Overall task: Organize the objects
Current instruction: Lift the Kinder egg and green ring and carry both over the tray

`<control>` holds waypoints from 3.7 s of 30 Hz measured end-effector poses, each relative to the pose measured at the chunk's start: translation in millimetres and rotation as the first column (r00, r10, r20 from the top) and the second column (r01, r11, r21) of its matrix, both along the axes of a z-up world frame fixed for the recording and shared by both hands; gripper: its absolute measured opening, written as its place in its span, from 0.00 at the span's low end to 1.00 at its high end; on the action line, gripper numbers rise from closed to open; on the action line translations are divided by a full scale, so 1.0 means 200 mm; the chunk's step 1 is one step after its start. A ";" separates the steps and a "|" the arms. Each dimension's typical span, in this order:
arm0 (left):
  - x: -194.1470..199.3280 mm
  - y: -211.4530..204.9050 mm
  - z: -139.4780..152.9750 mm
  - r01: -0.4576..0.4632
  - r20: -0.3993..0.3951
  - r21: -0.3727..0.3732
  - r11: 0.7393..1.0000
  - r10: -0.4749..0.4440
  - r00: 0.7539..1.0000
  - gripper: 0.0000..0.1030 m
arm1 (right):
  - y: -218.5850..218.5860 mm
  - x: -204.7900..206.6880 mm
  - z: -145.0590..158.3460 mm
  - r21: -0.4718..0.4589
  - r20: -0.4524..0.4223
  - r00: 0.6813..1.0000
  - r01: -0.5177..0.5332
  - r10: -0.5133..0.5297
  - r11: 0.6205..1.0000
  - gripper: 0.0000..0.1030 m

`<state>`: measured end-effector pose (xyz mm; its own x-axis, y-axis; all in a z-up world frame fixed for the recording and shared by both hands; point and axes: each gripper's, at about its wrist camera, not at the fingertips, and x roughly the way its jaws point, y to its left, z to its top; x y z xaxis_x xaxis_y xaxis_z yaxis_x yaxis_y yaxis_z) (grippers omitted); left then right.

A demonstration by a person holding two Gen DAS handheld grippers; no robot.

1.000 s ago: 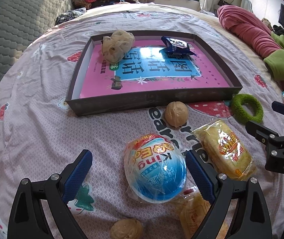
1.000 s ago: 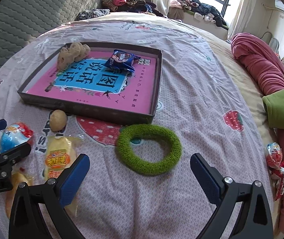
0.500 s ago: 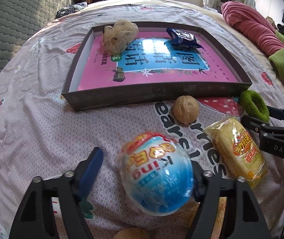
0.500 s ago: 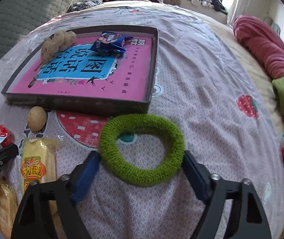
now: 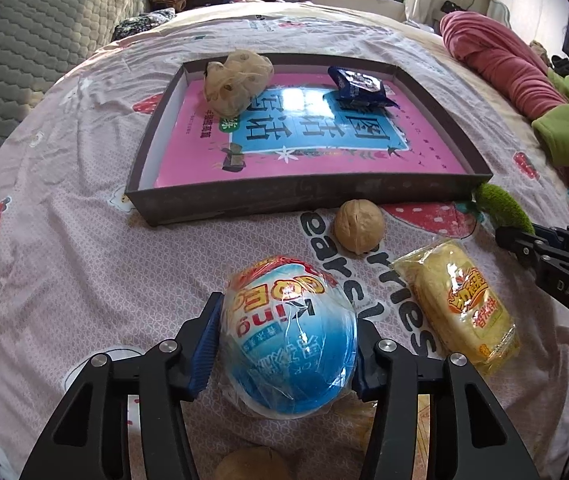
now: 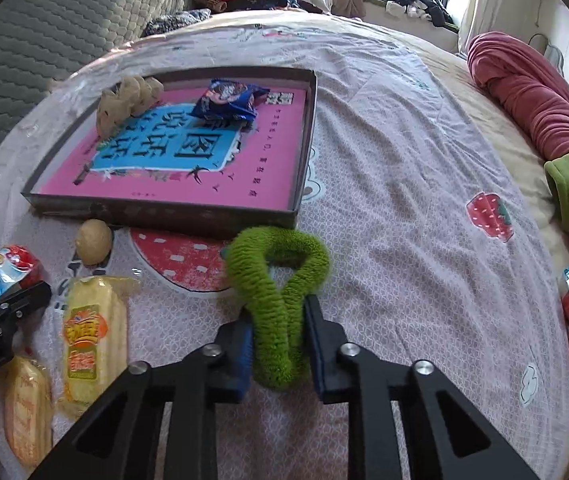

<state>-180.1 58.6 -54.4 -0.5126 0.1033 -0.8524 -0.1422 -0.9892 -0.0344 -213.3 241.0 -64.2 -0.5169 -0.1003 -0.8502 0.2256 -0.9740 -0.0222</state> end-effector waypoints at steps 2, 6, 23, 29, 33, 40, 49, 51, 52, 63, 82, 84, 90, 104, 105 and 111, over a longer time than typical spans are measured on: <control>0.01 0.00 0.02 -0.002 -0.008 0.000 1.000 0.002 1.000 0.53 | -0.01 0.02 0.03 -0.010 -0.017 1.000 -0.014 0.013 1.000 0.17; 0.02 0.00 0.06 0.003 -0.023 -0.001 1.000 -0.003 1.000 0.53 | -0.03 0.06 0.09 -0.033 -0.031 0.999 -0.035 0.034 0.999 0.13; 0.14 -0.06 0.30 -0.007 -0.105 0.019 1.000 0.009 0.994 0.53 | -0.18 0.30 0.36 -0.063 -0.116 0.987 -0.120 0.112 0.991 0.13; 0.21 -0.08 0.38 -0.011 -0.132 0.016 1.000 0.013 0.991 0.53 | -0.25 0.36 0.45 -0.060 -0.142 0.981 -0.141 0.131 0.988 0.13; 0.25 -0.09 0.43 -0.013 -0.148 0.015 1.000 0.016 0.989 0.53 | -0.28 0.41 0.50 -0.059 -0.158 0.978 -0.148 0.137 0.987 0.13; 0.29 -0.12 0.51 -0.030 -0.175 0.020 0.999 0.033 0.984 0.53 | -0.32 0.45 0.56 -0.065 -0.187 0.975 -0.137 0.123 0.988 0.13; 0.31 -0.14 0.61 -0.042 -0.214 0.017 0.999 0.044 0.976 0.53 | -0.36 0.49 0.65 -0.070 -0.220 0.968 -0.141 0.123 0.987 0.13; 0.31 -0.14 0.64 -0.045 -0.225 0.016 0.999 0.047 0.973 0.53 | -0.36 0.49 0.67 -0.069 -0.227 0.966 -0.144 0.125 0.987 0.13; 0.31 -0.14 0.65 -0.045 -0.228 0.017 0.999 0.047 0.973 0.53 | -0.36 0.50 0.68 -0.071 -0.231 0.965 -0.146 0.126 0.987 0.13; 0.31 -0.16 0.74 -0.063 -0.260 0.025 0.998 0.068 0.963 0.53 | -0.39 0.50 0.78 -0.082 -0.268 0.954 -0.161 0.134 0.984 0.13; 0.04 -0.17 0.86 -0.072 -0.289 0.021 0.997 0.075 0.954 0.53 | -0.38 0.29 0.90 -0.056 -0.305 0.944 -0.154 0.130 0.987 0.13; 0.00 -0.17 0.86 -0.073 -0.290 0.022 0.997 0.076 0.954 0.53 | -0.38 0.25 0.90 -0.051 -0.307 0.943 -0.148 0.125 0.988 0.13; -0.15 -0.17 0.81 -0.076 -0.278 0.021 0.997 0.079 0.957 0.53 | -0.40 0.11 0.86 -0.030 -0.300 0.945 -0.143 0.127 0.989 0.13; -0.48 -0.12 0.53 -0.059 -0.239 0.022 0.998 0.062 0.969 0.53 | -0.43 -0.24 0.55 0.008 -0.244 0.961 -0.132 0.130 0.991 0.13; -0.50 -0.11 0.50 -0.058 -0.237 0.018 0.998 0.061 0.970 0.53 | -0.43 -0.27 0.52 0.006 -0.233 0.964 -0.128 0.126 0.992 0.13; -0.60 -0.10 0.37 -0.055 -0.219 0.009 0.998 0.055 0.974 0.53 | -0.42 -0.40 0.35 0.028 -0.193 0.974 -0.113 0.116 0.993 0.13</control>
